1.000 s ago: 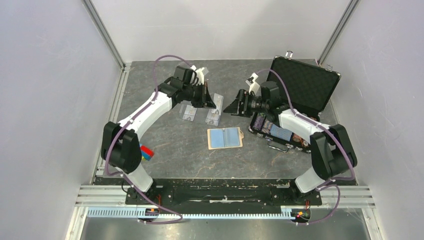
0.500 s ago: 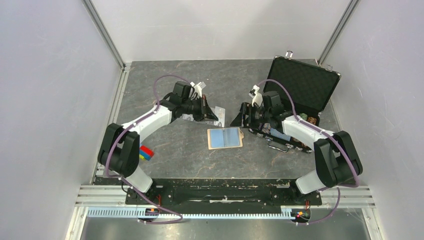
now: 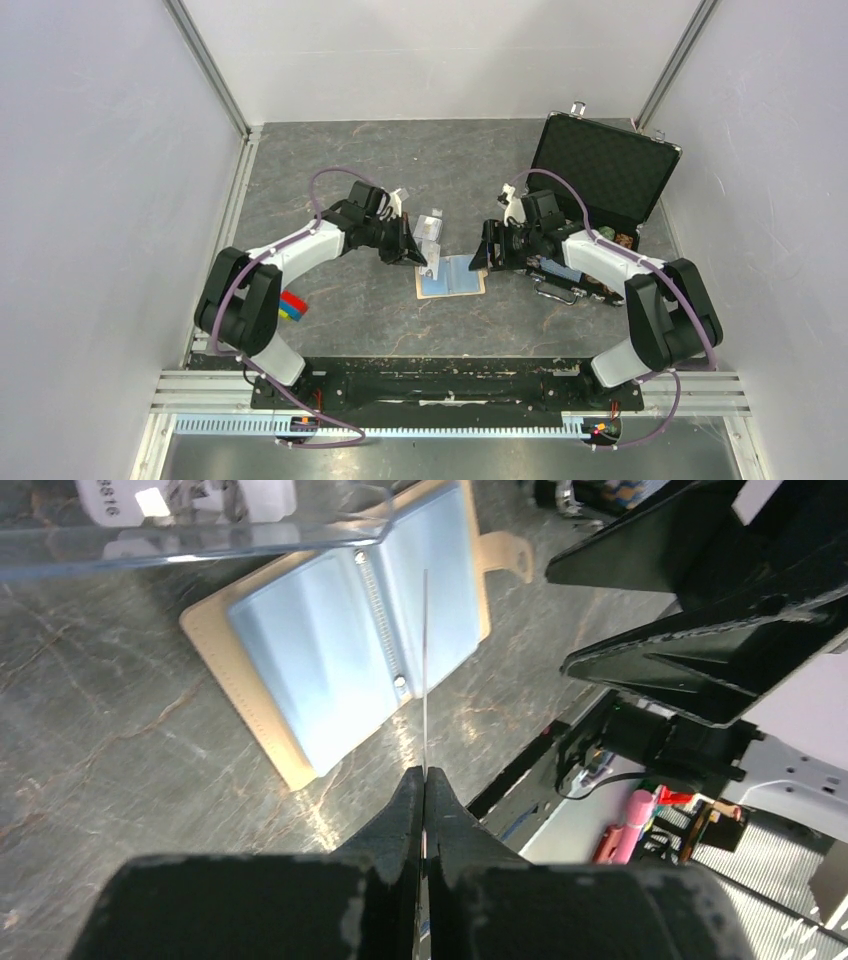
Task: Put the credit cards into the card holder
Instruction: Insert the credit card into the card holder.
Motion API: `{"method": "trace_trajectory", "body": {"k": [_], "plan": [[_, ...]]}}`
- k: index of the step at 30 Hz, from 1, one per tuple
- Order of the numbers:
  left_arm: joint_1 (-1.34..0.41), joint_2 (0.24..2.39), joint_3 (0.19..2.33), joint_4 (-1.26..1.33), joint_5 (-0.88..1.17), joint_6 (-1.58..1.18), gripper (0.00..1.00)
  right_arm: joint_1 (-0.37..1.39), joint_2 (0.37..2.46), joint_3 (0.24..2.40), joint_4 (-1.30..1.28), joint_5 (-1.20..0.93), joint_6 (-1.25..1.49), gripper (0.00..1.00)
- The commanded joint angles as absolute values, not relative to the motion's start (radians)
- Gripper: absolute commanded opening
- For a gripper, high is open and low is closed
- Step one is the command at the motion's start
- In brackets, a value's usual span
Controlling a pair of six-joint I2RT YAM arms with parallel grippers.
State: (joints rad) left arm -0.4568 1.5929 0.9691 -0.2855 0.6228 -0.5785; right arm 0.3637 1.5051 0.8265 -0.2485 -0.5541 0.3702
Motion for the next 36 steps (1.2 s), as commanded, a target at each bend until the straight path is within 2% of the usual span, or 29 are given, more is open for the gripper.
{"method": "trace_trajectory", "body": {"k": [1, 9, 16, 20, 24, 32, 36], "plan": [[-0.461, 1.658, 1.032, -0.383, 0.579, -0.458, 0.02, 0.363, 1.526, 0.877, -0.278, -0.540, 0.326, 0.72], [-0.451, 1.824, 1.239, -0.452, 0.432, -0.468, 0.02, 0.362, 1.560, 0.939, -0.321, -0.547, 0.300, 0.73], [-0.445, 1.963, 1.433, -0.505, 0.415, -0.464, 0.02, 0.362, 1.591, 0.959, -0.346, -0.564, 0.276, 0.73], [-0.445, 1.985, 1.468, -0.510, 0.434, -0.470, 0.02, 0.362, 1.614, 0.964, -0.369, -0.568, 0.244, 0.73], [-0.447, 1.938, 1.385, -0.441, 0.484, -0.519, 0.02, 0.362, 1.630, 0.948, -0.367, -0.569, 0.228, 0.73], [-0.498, 1.762, 1.042, -0.067, 0.552, -0.765, 0.02, 0.361, 1.649, 0.926, -0.367, -0.571, 0.201, 0.72], [-0.527, 1.745, 0.983, -0.003, 0.551, -0.810, 0.02, 0.361, 1.658, 0.910, -0.366, -0.565, 0.181, 0.71]]}}
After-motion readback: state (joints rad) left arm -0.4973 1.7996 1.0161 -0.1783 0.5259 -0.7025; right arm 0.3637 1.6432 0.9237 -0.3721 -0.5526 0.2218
